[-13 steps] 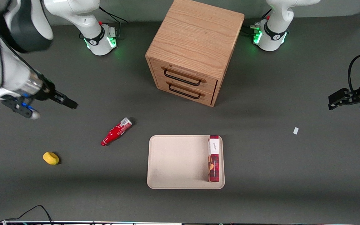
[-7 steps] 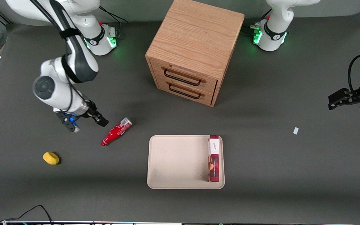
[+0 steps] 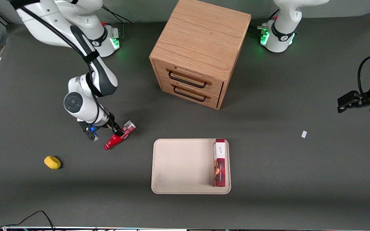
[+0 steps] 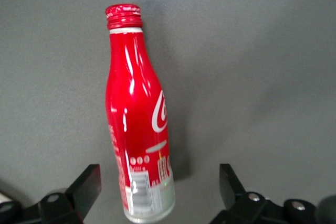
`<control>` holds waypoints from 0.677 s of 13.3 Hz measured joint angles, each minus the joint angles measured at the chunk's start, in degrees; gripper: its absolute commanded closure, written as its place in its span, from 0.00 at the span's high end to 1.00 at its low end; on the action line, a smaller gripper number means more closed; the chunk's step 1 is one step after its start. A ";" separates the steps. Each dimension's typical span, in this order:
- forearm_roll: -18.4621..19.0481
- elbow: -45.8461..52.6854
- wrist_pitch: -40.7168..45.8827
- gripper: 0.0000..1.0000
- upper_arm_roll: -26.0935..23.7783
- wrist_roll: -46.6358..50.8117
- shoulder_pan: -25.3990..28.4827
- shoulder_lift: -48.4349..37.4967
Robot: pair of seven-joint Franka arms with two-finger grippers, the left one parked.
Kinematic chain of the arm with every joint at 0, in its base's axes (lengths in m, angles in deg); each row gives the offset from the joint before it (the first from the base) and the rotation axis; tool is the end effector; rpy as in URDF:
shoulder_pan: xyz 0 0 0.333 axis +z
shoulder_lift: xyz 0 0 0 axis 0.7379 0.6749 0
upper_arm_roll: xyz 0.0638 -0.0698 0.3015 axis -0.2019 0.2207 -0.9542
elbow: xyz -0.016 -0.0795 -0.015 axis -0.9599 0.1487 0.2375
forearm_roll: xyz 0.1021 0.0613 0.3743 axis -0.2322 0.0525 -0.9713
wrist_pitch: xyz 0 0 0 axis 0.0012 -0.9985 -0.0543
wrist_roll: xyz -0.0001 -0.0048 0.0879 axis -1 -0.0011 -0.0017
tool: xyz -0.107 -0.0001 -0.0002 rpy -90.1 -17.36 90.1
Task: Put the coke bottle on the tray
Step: 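Close the right gripper around the bottle's body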
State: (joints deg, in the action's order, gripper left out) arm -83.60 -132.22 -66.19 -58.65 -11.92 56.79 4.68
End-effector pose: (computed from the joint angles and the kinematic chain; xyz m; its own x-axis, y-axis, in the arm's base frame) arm 0.5503 0.1506 0.2218 0.6237 -0.7779 -0.0767 -0.7803 -0.6253 -0.0028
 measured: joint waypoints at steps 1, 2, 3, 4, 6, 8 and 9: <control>0.15 -0.01 -1.53 1.00 0.00 0.01 0.00 0.98; 0.25 -0.01 -3.10 1.00 0.00 0.01 0.01 1.92; 0.31 -0.02 -4.53 1.00 0.00 0.02 0.01 2.81; 0.35 -0.02 -5.77 1.00 0.00 0.02 0.02 3.57; 0.41 -0.03 -7.96 0.82 0.00 0.02 0.03 4.88; 0.82 -0.02 -9.26 0.41 0.00 0.02 0.05 5.92; 0.95 -0.01 -9.39 0.29 0.00 0.02 0.06 6.15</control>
State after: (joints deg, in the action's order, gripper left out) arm -82.65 -132.23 -75.57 -58.65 -11.90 56.85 10.84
